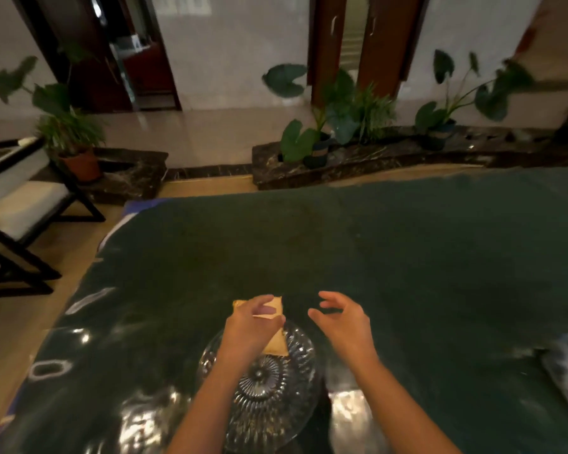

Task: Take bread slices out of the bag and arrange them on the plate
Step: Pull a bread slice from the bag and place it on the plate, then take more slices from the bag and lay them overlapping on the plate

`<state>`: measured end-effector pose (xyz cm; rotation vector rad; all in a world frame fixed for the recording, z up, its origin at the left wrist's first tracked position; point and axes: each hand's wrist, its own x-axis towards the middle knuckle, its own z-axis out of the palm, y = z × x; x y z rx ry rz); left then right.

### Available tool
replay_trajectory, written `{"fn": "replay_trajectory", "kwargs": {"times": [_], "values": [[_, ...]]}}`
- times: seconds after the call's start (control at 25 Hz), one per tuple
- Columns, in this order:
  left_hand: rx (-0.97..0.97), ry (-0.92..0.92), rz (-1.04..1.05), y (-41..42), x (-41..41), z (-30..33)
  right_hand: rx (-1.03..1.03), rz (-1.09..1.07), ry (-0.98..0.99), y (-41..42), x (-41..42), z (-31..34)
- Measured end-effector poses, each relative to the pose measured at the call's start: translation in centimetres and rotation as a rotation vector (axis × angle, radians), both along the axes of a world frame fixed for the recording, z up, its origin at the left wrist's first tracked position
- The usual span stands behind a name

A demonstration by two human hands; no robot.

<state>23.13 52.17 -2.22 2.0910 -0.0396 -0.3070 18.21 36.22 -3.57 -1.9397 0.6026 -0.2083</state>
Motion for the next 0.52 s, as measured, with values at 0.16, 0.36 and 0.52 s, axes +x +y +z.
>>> {"fn": "replay_trajectory", "kwargs": {"times": [0.16,0.36,0.52], "values": [[-0.031,-0.164,-0.137,-5.7,-5.4,5.6,-0.040,-0.013,-0.103,-5.4,-6.1,5.5],[0.077,-0.395,-0.295,-15.4,-14.4,9.6,-0.120,-0.054,-0.211,-15.6,-16.8,10.6],[0.070,-0.455,-0.313,-23.5,-22.3,9.5,-0.169,-0.078,-0.266,-23.9,-25.2,11.6]]}}
